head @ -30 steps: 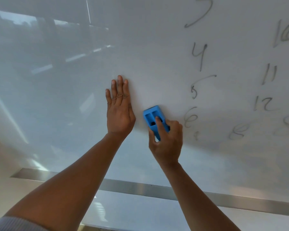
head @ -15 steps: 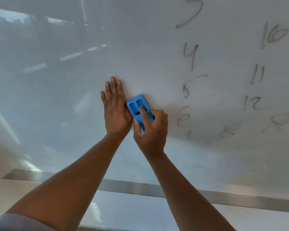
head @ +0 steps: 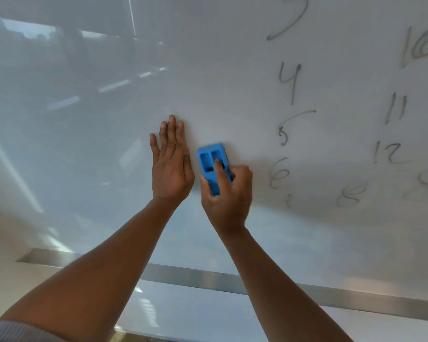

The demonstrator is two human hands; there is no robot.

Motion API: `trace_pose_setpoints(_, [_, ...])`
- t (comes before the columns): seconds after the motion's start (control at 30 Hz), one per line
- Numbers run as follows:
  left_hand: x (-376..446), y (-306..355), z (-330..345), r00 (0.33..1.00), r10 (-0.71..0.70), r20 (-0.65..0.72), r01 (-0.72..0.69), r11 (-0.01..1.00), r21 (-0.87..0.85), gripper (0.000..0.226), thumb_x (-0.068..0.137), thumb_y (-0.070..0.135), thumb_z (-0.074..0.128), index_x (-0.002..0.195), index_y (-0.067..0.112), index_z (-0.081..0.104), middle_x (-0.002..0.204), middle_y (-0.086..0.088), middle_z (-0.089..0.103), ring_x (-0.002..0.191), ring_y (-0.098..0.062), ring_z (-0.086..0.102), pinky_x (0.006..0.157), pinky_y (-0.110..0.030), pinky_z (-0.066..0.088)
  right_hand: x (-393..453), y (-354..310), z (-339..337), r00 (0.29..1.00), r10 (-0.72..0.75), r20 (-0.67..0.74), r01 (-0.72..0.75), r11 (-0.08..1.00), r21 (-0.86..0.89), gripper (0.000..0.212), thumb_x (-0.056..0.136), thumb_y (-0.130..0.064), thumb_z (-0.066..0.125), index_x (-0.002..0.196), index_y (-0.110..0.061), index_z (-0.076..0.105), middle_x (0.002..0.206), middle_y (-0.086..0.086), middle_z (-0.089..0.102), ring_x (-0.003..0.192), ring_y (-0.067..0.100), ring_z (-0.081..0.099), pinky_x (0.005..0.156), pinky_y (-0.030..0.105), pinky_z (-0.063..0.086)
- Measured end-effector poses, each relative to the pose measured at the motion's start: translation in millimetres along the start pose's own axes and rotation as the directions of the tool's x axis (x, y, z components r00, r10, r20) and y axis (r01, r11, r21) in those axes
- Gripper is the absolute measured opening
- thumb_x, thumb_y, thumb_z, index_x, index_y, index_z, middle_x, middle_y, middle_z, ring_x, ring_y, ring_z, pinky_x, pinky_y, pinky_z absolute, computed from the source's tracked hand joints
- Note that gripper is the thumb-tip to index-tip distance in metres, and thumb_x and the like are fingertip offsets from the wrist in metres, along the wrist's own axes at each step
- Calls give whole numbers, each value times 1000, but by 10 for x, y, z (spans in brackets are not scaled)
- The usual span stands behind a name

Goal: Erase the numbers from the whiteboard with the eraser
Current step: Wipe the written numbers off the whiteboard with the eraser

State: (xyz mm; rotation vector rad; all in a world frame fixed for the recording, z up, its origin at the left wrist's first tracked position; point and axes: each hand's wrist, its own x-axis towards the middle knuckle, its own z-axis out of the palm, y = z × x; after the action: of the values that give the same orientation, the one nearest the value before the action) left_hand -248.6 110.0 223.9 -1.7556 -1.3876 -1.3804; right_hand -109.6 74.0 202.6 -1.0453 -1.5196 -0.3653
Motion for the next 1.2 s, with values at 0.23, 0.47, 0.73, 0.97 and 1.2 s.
trace_pose_setpoints(0.23, [65, -140, 112, 997, 27, -73, -22, 997, 79, 56, 106, 17, 28, 159, 4, 14, 166, -19, 13, 154, -16, -7, 126, -46, -3, 264, -171, 106, 997, -39, -59, 39, 999, -6, 40, 85, -33, 74, 116, -7, 70, 93, 16, 62, 83, 26, 58, 67, 34, 54])
trace_pose_setpoints(0.47, [51, -103, 241, 986, 2, -165, 10, 997, 77, 56, 105, 18, 23, 159, 7, 15, 165, -18, 16, 156, -19, -1, 126, -46, -3, -98, 189, -8, 999, -24, -23, 23, 997, -72, 39, 79, -26, 79, 113, -8, 71, 93, 18, 62, 82, 28, 55, 65, 40, 53])
trace_pose_setpoints(0.73, [69, -62, 309, 974, -21, -227, 45, 994, 102, 56, 104, 19, 22, 159, 9, 16, 165, -15, 19, 155, -15, 2, 126, -43, -3, 258, 400, -117, 971, 20, -240, -35, 998, -60, 40, 85, -27, 73, 117, -6, 69, 99, 16, 52, 88, 25, 47, 74, 36, 50])
trace_pose_setpoints(0.97, [74, -27, 285, 972, -11, -234, 28, 997, 70, 55, 103, 15, 24, 157, 2, 21, 163, -22, 22, 156, -25, 6, 125, -46, -7, -369, 676, -213, 991, -130, 39, 134, 979, -155, 42, 75, -20, 80, 114, -9, 71, 109, 8, 43, 90, 24, 44, 69, 42, 53])
trace_pose_setpoints(1.2, [458, 72, 188, 959, 129, -252, -110, 990, 89, 52, 103, 11, 29, 151, -8, 27, 157, -31, 28, 148, -43, 16, 123, -44, -12, 178, 668, -270, 973, 3, -230, -20, 997, -70, 39, 84, -25, 73, 117, -3, 68, 97, 22, 55, 91, 26, 46, 72, 38, 50])
